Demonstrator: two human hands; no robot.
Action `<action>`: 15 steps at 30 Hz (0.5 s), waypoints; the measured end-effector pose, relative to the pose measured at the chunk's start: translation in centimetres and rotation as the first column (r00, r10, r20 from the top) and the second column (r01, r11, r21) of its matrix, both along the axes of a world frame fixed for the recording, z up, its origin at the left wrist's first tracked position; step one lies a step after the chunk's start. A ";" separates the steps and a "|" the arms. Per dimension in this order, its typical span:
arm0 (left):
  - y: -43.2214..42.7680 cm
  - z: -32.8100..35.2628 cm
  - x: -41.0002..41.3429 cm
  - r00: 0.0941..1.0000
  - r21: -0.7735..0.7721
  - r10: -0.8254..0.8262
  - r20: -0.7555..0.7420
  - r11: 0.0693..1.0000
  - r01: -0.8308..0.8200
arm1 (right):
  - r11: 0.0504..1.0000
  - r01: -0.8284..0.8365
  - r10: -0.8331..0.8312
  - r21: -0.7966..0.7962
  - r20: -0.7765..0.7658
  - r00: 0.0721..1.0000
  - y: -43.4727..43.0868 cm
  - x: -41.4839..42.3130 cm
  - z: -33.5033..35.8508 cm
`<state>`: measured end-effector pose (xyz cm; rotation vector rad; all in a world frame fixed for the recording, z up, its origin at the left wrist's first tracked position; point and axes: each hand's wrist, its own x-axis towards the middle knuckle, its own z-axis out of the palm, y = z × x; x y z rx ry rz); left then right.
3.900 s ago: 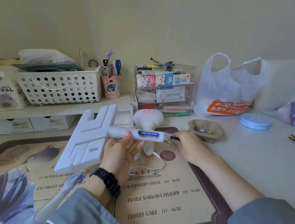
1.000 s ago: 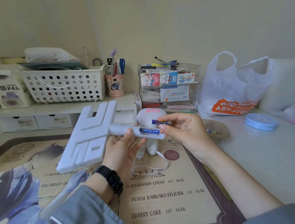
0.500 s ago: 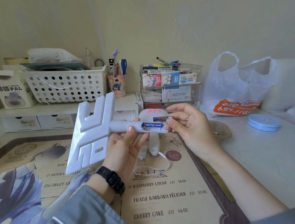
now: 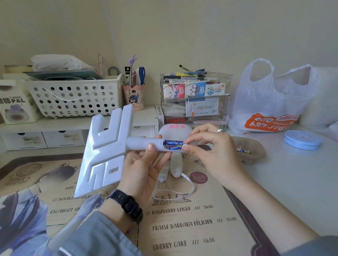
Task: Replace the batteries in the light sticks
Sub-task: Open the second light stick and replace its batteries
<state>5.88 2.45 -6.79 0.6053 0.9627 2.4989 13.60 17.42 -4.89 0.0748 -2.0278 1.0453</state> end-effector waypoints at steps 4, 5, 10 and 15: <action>0.0 0.1 -0.1 1.000 -0.014 0.021 0.017 1.000 -0.021 | 0.999 -0.033 0.032 0.022 0.053 0.998 0.4 -0.5 -0.7; 0.0 0.1 -0.1 0.999 -0.019 0.027 0.018 0.999 -0.027 | 0.999 -0.030 0.028 0.041 0.060 0.998 0.6 -0.6 -0.9; 0.0 0.0 0.0 0.999 -0.058 0.053 0.011 0.997 -0.052 | 0.933 0.021 -0.034 0.360 0.028 0.999 1.1 -0.6 -1.2; -0.1 0.0 -0.1 0.996 -0.085 0.086 0.004 0.993 -0.085 | 0.838 0.061 -0.105 0.542 0.050 0.993 1.2 -0.7 -1.6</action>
